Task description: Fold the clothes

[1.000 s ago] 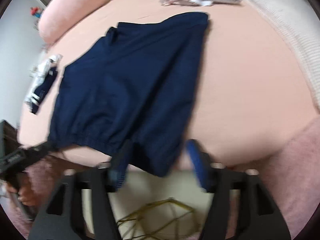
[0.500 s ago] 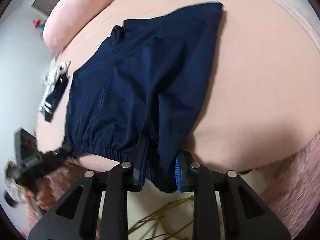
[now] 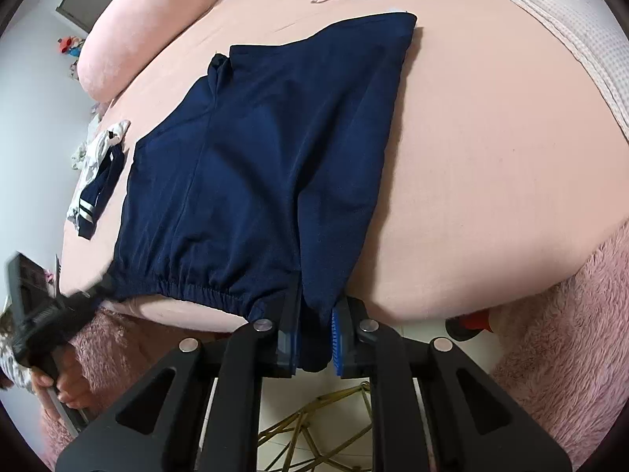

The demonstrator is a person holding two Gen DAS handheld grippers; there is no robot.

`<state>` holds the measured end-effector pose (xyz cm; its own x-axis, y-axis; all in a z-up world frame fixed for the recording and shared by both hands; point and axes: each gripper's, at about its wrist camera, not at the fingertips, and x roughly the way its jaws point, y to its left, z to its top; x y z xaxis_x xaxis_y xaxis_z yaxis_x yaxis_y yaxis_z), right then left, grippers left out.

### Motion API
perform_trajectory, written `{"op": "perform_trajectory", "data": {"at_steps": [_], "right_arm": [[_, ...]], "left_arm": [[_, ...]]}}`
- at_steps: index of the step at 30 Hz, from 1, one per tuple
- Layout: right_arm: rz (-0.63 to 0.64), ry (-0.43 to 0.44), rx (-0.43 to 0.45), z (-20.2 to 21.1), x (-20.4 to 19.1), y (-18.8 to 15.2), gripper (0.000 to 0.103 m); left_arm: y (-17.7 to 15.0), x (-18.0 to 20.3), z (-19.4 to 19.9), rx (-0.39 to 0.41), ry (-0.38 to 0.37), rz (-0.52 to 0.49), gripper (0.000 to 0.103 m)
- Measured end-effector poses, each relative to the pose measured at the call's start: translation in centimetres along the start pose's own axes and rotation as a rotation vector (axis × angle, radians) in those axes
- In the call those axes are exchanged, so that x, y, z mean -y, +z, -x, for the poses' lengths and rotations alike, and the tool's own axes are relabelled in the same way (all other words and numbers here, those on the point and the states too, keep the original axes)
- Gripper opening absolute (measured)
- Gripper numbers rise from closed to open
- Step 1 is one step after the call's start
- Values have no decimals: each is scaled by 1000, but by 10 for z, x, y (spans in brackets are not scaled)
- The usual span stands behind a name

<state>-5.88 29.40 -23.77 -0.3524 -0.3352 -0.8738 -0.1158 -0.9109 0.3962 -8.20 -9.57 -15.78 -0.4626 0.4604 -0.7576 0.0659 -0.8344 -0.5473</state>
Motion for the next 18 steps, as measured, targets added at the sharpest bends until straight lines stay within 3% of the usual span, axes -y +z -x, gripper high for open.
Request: {"op": "perform_trajectory", "data": {"at_steps": [3,6,8,9,11,16,18], "right_arm": [[0,-5,-5,-1,-2,2,7],[-41,20,-12,-1,1,7,6],[-53,10,-15,0,5,9,6],[-52,3,-17,-1,5,8,6],[-49,-10,-22,-2,6,7,6],[-9,-63,-20,-5,-4,9,6],[0,-62,-19,-5,-7,11,6]], "left_arm": [[5,24,0,51,-2,-105,26],[9,36,-5,69,61,-166,26],[12,33,4,99,26,-150,28],[14,30,6,94,-18,-138,39],[16,20,-1,40,-68,-111,48],[10,1,-43,-137,94,-95,47],[10,-2,-47,-140,112,-84,45]]}}
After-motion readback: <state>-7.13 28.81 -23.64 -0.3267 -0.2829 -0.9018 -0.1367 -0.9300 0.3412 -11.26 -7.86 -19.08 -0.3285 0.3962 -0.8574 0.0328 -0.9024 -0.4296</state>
